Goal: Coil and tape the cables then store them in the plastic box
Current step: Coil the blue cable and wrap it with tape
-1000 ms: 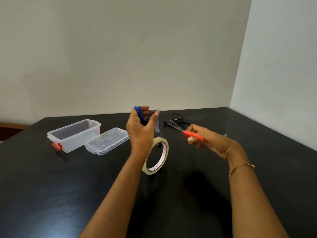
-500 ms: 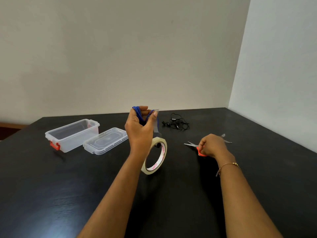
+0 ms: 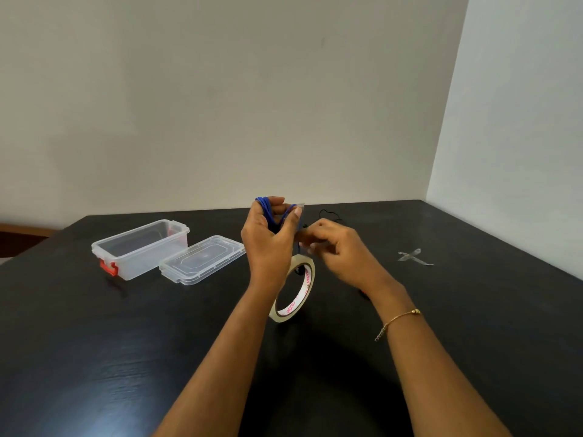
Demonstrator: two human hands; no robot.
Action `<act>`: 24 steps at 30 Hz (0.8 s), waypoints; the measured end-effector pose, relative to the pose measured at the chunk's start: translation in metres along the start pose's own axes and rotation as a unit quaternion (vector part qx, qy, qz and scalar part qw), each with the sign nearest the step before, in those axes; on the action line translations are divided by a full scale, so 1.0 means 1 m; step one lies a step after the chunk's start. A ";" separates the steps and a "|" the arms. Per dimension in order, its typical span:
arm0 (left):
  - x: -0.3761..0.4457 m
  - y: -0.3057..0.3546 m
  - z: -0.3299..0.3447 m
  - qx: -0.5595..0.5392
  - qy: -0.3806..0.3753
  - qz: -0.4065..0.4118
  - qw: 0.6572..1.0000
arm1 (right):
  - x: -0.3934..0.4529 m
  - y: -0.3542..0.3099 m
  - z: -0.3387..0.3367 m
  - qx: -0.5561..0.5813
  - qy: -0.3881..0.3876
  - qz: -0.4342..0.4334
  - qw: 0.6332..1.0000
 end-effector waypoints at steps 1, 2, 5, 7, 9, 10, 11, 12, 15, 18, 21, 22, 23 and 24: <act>0.000 -0.001 0.000 0.005 0.001 0.001 1.000 | 0.000 0.000 0.002 -0.003 -0.003 -0.004 1.000; 0.000 -0.001 0.000 0.008 0.001 0.003 1.000 | 0.001 -0.001 0.004 -0.012 -0.006 -0.008 1.000; 0.000 -0.001 0.000 0.009 -0.001 0.003 1.000 | 0.001 -0.001 0.005 -0.039 -0.008 -0.014 0.999; 0.000 -0.001 0.000 0.004 0.001 0.004 1.000 | 0.002 0.000 0.005 -0.038 -0.002 -0.013 0.999; 0.001 -0.001 -0.001 0.000 0.005 0.004 1.000 | 0.001 0.000 0.003 -0.034 0.007 -0.013 0.999; 0.001 -0.001 -0.001 0.000 0.007 0.003 1.000 | 0.001 0.001 0.002 -0.034 0.012 -0.013 0.999; 0.001 -0.002 -0.001 0.000 0.008 0.002 1.000 | 0.001 0.001 0.001 -0.035 0.016 -0.013 0.999; 0.001 -0.002 -0.001 0.001 0.010 0.001 1.000 | 0.001 0.002 0.000 -0.034 0.018 -0.012 0.999; 0.002 -0.002 -0.001 0.002 0.017 -0.001 1.000 | 0.000 0.004 -0.001 -0.025 0.018 -0.007 1.000; 0.001 -0.003 -0.002 0.004 0.030 -0.004 1.000 | -0.001 0.007 -0.004 -0.026 0.013 0.003 1.000; 0.000 -0.003 -0.001 0.008 0.039 -0.003 0.999 | -0.002 0.010 -0.007 -0.002 -0.001 0.015 1.000; 0.000 -0.004 -0.001 0.011 0.041 -0.001 0.999 | -0.003 0.011 -0.007 0.008 -0.009 0.020 1.000; 0.000 -0.004 -0.001 0.015 0.043 0.002 0.999 | -0.003 0.011 -0.007 0.018 -0.017 0.024 0.999; 0.000 -0.004 -0.001 0.019 0.045 0.004 0.999 | -0.004 0.012 -0.007 0.027 -0.024 0.028 0.999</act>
Point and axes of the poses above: each hand's wrist, its own x-axis towards the middle knuckle, its own z-axis out of the palm, y = z × x, the point moved 3 cm from there along x, towards the middle knuckle
